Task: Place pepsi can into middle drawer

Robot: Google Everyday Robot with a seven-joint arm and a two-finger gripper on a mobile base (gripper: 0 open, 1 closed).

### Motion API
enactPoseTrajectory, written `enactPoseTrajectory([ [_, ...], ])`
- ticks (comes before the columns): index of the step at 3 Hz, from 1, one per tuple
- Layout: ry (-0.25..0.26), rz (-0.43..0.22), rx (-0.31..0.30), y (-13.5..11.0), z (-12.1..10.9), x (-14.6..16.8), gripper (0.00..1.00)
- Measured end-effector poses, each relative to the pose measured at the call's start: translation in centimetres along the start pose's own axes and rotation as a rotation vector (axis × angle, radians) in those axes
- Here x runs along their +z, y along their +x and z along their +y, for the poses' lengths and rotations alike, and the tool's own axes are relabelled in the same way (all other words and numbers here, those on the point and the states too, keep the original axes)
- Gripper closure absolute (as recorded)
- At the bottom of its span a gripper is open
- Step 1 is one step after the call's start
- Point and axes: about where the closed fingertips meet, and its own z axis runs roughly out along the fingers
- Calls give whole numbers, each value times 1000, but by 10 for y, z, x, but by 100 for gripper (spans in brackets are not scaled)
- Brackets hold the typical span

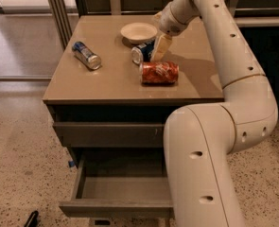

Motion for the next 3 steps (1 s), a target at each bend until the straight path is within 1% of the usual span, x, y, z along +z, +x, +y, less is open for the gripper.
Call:
enactPoseTrajectory([
  [1, -40, -46, 29, -7, 9, 8, 0],
  [2, -65, -80, 38, -14, 15, 15, 0],
  [3, -73, -105, 24, -23, 15, 21, 0],
])
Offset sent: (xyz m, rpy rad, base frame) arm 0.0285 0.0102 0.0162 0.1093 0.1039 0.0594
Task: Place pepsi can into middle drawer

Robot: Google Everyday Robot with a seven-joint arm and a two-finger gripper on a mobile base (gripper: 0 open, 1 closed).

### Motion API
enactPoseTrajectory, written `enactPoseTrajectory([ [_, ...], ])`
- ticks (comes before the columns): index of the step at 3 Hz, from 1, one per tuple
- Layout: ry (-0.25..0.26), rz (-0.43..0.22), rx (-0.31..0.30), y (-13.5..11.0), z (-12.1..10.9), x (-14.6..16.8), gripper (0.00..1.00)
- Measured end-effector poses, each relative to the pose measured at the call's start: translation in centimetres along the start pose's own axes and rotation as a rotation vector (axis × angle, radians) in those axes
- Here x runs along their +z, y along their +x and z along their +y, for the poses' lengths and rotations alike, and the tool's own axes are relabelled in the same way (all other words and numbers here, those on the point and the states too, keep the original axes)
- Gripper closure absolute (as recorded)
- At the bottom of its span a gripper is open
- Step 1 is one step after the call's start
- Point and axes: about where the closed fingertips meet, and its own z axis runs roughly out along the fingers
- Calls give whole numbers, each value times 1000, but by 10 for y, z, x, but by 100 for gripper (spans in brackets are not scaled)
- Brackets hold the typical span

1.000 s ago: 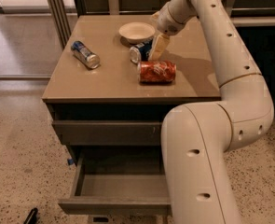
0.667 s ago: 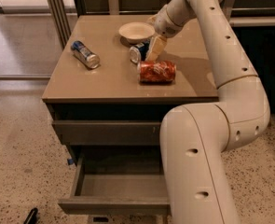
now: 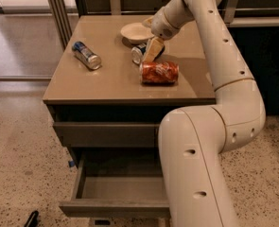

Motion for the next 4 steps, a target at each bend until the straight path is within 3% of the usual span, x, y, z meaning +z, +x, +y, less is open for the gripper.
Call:
enactPoseTrajectory([
  [1, 0, 0, 0, 0, 0, 0, 19],
  [4, 0, 0, 0, 0, 0, 0, 88],
])
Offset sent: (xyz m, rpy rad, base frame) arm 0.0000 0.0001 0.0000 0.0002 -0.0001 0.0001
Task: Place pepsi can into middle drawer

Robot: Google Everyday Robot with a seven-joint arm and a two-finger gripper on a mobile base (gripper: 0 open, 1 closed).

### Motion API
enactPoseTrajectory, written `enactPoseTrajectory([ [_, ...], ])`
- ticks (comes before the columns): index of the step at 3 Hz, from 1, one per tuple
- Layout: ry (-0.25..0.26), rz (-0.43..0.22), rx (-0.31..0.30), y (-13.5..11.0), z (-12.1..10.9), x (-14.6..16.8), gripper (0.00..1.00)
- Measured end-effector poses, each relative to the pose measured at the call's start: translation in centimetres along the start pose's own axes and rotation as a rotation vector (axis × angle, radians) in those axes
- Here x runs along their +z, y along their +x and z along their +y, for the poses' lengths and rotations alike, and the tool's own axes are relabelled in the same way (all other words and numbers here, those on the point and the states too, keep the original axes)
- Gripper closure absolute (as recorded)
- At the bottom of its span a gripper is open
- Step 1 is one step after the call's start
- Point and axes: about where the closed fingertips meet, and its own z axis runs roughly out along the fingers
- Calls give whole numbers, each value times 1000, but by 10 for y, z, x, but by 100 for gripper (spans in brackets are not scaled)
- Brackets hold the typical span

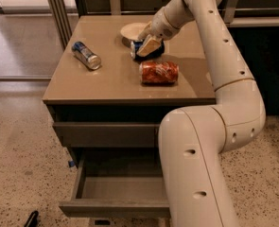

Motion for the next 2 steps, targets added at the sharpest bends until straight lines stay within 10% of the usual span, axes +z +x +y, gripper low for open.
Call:
enactPoseTrajectory([
  [2, 0, 0, 0, 0, 0, 0, 100],
])
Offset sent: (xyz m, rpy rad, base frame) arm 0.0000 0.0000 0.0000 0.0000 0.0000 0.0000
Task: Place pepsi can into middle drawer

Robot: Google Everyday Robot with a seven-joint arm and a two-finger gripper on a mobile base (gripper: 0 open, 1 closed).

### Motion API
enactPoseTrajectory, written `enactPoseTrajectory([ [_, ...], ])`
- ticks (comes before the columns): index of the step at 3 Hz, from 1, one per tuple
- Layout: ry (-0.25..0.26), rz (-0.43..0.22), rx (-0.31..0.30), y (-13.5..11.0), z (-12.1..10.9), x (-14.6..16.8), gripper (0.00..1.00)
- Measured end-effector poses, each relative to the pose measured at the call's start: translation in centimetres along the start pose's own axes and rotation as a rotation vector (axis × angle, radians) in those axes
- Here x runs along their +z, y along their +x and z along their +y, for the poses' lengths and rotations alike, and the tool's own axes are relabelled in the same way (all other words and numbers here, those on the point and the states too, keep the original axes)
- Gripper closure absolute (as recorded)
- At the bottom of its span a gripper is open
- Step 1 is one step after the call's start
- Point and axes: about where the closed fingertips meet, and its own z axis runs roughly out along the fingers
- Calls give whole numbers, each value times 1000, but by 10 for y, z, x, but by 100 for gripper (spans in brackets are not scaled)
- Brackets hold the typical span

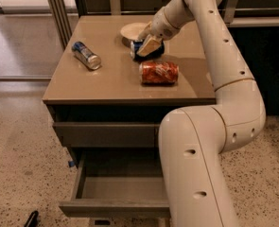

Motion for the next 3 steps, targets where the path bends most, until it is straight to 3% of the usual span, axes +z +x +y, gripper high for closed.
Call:
enactPoseTrajectory([
  [2, -8, 21, 14, -1, 1, 3, 100],
  [3, -26, 66, 28, -1, 5, 4, 100],
])
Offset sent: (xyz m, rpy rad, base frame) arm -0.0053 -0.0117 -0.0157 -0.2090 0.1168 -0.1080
